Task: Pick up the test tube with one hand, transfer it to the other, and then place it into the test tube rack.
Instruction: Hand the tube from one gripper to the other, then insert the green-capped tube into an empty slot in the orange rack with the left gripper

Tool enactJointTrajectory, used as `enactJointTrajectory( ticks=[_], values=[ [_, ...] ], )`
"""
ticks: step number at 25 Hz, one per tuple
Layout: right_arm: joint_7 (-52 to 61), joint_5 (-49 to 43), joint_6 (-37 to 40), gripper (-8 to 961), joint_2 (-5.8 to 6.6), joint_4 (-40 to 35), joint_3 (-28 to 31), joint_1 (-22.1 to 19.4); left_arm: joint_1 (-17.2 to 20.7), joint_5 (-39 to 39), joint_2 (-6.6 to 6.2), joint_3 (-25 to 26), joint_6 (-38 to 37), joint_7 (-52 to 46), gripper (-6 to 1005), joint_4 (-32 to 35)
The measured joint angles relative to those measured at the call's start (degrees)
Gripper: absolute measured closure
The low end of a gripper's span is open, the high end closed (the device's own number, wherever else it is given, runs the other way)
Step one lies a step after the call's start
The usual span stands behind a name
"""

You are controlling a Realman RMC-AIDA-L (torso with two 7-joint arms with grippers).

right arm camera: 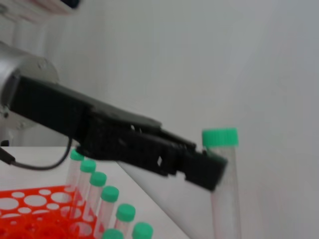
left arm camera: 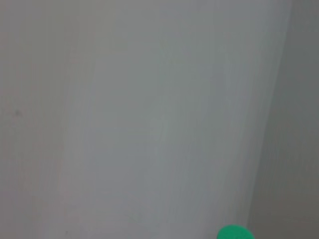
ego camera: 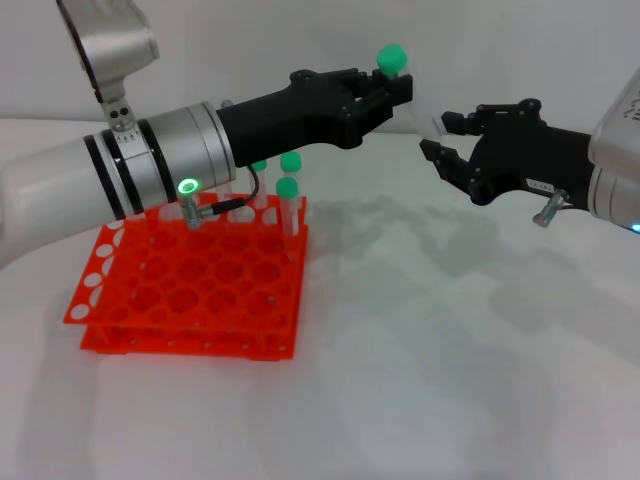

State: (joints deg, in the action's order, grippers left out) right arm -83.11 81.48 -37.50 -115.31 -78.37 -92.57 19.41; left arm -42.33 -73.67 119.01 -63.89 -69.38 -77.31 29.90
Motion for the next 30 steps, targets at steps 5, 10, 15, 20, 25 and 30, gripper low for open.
enactJointTrajectory(
  ticks=[5, 10, 15, 20, 25, 30],
  values=[
    [0.33, -0.12, 0.00, 654, 0.00, 1.40, 0.59, 0.10, 0.21, 1.05, -0.01, -0.06, -0.25, 1.43, 790, 0.04],
    [0.41, -0.15, 0.00, 507, 0.05, 2.75, 1.93, -0.24, 0.49, 1.08, -0.01, 0.00, -0.07, 2.95, 783, 0.07],
    [0.60, 0.11, 0.30, 283, 0.08, 6.55, 7.00, -0.76, 2.99, 2.31, -0.01, -0.04, 0.01, 5.33, 776, 0.92],
    [0.71, 0.26, 0.41, 117, 0.09, 9.98, 12.31, -0.79, 7.75, 4.57, 0.23, -0.46, 0.94, 6.02, 770, 4.74],
    [0.71, 0.31, 0.51, 79, 0.09, 11.50, 15.07, -0.41, 12.50, 7.81, 0.26, -3.45, -1.22, 4.00, 763, 8.85],
    [0.71, 0.31, 0.60, 84, 0.09, 11.48, 15.84, -0.34, 16.66, 8.74, 0.25, -6.50, -4.74, 1.87, 756, 11.18]
  ],
)
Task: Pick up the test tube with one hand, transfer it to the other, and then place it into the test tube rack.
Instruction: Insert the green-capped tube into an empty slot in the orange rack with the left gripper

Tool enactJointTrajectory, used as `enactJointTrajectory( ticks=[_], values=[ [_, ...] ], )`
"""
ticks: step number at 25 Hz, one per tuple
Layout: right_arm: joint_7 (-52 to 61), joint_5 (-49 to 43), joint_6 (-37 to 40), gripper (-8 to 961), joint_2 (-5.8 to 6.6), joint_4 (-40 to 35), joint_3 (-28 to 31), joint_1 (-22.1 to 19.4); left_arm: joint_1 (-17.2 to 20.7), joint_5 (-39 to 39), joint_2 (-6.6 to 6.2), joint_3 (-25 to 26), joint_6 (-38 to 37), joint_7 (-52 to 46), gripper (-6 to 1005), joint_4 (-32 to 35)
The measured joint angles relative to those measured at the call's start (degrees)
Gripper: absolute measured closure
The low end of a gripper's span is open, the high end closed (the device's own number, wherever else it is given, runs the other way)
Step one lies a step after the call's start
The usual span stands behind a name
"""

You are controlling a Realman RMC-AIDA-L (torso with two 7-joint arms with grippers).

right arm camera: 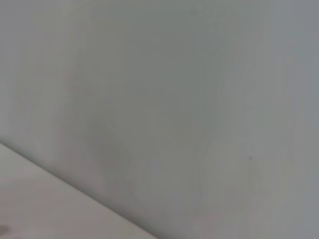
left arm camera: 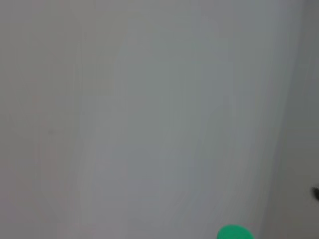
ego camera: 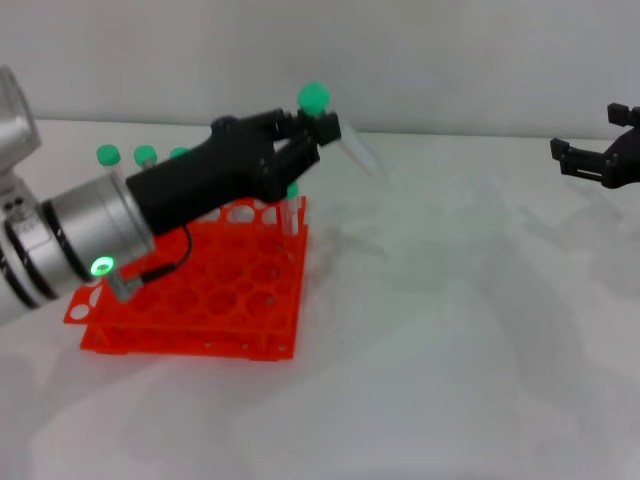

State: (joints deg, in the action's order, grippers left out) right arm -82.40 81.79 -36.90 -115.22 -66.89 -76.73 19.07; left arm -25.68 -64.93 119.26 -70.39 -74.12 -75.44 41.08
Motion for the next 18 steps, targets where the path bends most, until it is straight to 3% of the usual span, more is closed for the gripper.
enactJointTrajectory(
  ticks=[10, 18],
  values=[
    [0.76, 0.01, -0.14, 84, 0.00, -0.23, 0.28, 0.56, 10.63, 2.93, 0.18, -0.58, -3.74, -0.13, 743, 3.67],
    [2.76, 0.02, -0.54, 84, -0.07, 0.02, -2.10, 0.15, 17.63, 4.28, 0.30, -2.04, -1.61, 1.03, 732, 7.00]
  ],
)
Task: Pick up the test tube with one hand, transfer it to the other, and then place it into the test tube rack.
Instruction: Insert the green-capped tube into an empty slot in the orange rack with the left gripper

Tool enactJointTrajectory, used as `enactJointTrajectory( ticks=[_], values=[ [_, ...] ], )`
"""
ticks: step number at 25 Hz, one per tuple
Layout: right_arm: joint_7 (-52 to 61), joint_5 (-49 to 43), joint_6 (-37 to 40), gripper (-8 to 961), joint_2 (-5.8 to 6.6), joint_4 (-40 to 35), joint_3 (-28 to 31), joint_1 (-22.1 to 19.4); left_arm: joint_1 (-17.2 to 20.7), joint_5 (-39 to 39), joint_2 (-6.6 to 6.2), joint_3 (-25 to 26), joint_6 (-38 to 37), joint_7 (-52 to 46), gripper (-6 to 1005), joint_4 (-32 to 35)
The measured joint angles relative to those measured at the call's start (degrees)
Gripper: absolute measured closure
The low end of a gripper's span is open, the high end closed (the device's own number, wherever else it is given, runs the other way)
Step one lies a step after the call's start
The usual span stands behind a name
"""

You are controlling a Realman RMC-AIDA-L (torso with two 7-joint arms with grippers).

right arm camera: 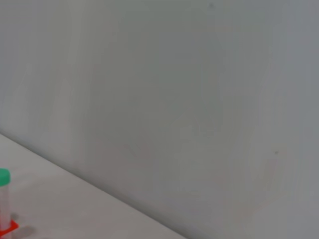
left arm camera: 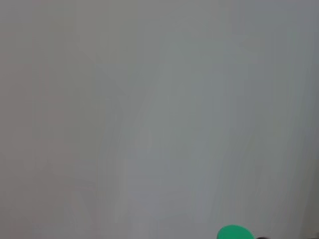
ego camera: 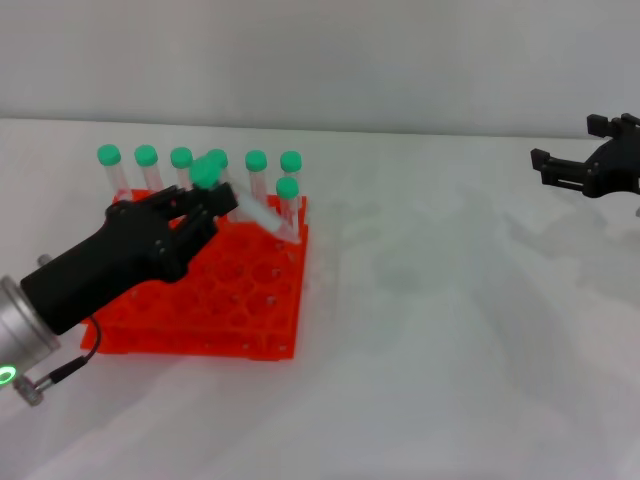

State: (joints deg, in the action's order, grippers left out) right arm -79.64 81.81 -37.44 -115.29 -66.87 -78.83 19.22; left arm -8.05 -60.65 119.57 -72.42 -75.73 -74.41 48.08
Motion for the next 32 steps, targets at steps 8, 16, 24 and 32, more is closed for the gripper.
enactJointTrajectory(
  ticks=[8, 16, 24, 32],
  values=[
    [1.30, 0.01, -0.12, 84, -0.02, 0.08, -1.30, -0.41, 2.41, 0.21, -0.05, 0.27, 5.78, 0.67, 722, 1.45],
    [1.81, 0.01, -0.17, 84, -0.02, 0.35, -1.50, -1.15, 2.35, -0.55, -0.31, -0.14, 12.72, 0.71, 711, 4.24],
    [2.21, 0.01, -0.19, 84, -0.02, 0.77, -1.51, -1.12, -0.92, -1.45, -0.42, -1.00, 18.20, 0.20, 700, 3.66],
    [2.22, 0.01, -0.11, 84, -0.02, 1.45, -1.51, -1.11, -4.00, -2.15, -0.50, -1.76, 21.06, -1.24, 690, 1.84]
  ],
)
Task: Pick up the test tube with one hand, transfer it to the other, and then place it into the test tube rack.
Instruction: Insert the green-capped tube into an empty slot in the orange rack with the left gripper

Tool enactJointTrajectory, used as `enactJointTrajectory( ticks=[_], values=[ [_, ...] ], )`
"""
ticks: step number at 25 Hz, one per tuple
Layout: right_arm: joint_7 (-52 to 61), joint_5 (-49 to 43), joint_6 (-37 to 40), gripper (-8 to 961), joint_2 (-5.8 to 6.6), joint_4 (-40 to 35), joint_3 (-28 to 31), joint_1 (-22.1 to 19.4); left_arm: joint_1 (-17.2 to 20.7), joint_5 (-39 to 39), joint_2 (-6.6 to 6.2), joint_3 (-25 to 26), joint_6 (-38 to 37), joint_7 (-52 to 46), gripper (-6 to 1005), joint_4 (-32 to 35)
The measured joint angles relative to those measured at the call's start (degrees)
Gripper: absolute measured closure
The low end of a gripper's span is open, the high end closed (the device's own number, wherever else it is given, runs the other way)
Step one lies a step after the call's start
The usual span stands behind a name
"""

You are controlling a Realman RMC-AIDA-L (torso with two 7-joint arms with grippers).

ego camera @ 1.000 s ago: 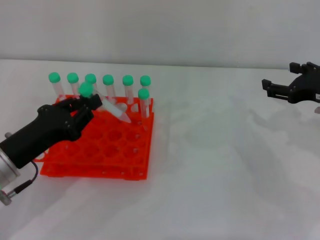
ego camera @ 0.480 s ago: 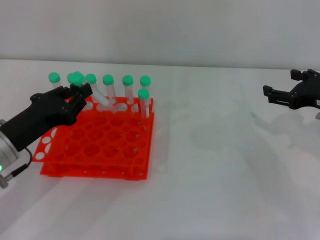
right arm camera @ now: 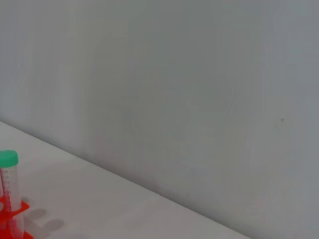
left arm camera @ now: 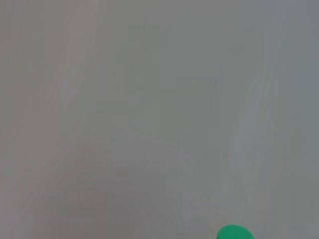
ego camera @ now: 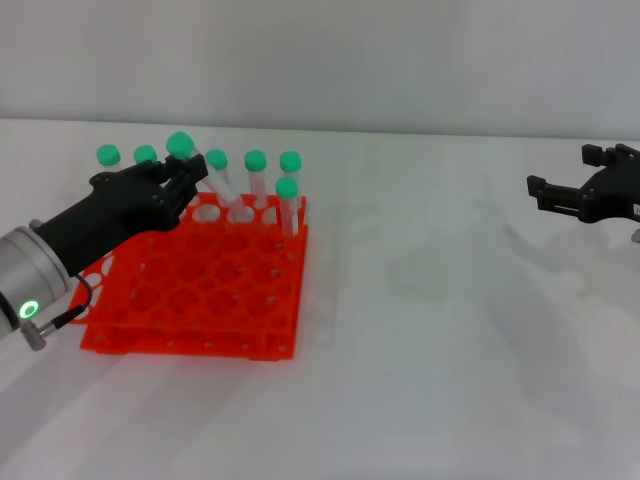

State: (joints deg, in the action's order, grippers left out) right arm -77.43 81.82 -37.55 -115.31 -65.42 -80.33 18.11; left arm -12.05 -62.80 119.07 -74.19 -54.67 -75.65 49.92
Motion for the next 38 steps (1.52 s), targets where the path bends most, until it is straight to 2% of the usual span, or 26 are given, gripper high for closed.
enactJointTrajectory(
  ticks=[10, 26, 33, 38],
  values=[
    [0.00, 0.00, 0.26, 84, 0.00, 0.14, 0.00, 0.00, -3.98, -0.63, 0.02, 0.01, 2.08, -0.48, 676, -5.34],
    [0.00, 0.00, 0.54, 84, 0.00, 0.74, 0.00, 0.44, -5.25, -0.92, 0.12, -0.42, 4.00, -0.47, 655, -8.08],
    [-0.01, -0.07, 0.55, 84, 0.00, 0.75, 0.00, 0.53, -9.88, -2.33, 0.04, -0.60, 5.10, -0.30, 646, -12.78],
    [-0.03, -0.08, 0.55, 84, 0.00, 1.41, 0.00, 0.52, -12.11, -4.44, 0.02, -0.61, 5.95, -0.24, 639, -13.79]
  ],
)
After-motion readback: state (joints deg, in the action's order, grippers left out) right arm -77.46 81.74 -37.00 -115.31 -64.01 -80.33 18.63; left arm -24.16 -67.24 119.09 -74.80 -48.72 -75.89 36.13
